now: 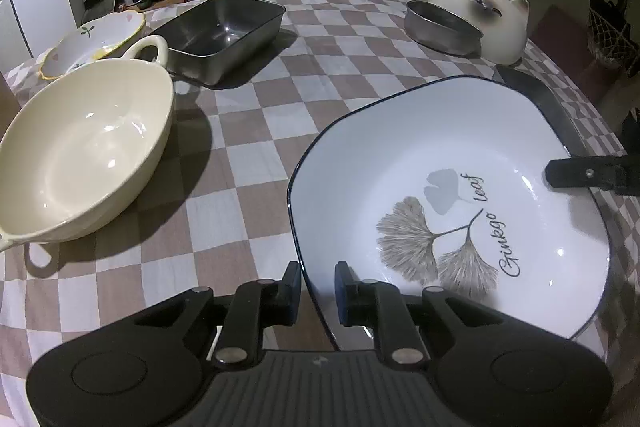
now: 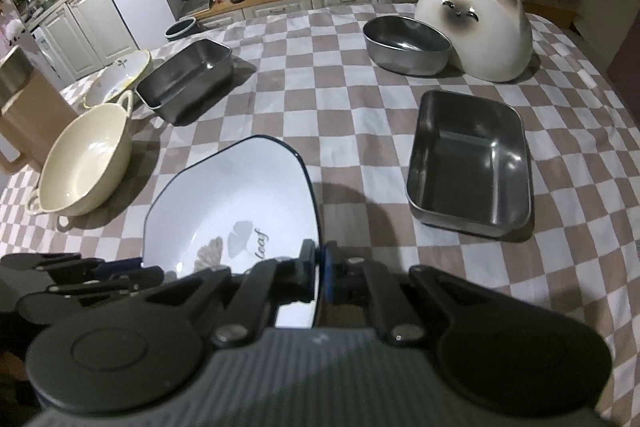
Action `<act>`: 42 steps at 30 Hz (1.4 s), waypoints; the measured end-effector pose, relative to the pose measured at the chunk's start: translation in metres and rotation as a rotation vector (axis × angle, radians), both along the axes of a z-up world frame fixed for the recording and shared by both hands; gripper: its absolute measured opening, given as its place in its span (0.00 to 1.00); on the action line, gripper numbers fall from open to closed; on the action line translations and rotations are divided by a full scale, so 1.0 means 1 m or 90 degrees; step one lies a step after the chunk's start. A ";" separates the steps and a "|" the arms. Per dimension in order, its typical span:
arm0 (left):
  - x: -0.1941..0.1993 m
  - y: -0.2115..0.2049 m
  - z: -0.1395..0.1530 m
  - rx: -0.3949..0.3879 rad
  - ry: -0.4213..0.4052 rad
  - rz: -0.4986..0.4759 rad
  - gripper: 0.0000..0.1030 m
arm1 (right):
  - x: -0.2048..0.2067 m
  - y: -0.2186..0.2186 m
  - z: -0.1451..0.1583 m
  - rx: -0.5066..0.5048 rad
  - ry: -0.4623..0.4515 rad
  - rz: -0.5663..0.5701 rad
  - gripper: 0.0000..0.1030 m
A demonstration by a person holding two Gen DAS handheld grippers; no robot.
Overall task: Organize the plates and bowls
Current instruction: 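Carry the white plate with both tools and lower it onto the tablecloth, then open both tools to release the plate rim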
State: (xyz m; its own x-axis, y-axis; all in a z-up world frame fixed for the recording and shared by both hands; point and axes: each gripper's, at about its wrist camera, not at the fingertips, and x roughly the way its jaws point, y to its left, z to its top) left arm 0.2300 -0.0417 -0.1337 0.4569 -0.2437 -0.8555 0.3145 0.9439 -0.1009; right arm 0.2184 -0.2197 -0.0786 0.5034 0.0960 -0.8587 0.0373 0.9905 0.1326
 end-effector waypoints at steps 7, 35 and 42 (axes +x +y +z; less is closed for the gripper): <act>-0.001 -0.002 0.003 -0.001 -0.002 -0.002 0.18 | 0.006 0.004 -0.008 -0.043 0.016 0.006 0.08; 0.000 -0.004 0.013 -0.012 0.018 0.007 0.18 | 0.019 0.013 -0.047 -0.121 0.098 0.035 0.21; -0.002 -0.006 0.011 -0.003 0.029 0.002 0.18 | 0.020 0.013 -0.047 -0.116 0.100 0.034 0.21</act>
State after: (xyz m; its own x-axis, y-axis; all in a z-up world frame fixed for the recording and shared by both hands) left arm 0.2278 -0.0477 -0.1228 0.4180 -0.2464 -0.8744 0.3064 0.9444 -0.1197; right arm 0.2382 -0.2069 -0.1259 0.3613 -0.0455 -0.9313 -0.0090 0.9986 -0.0523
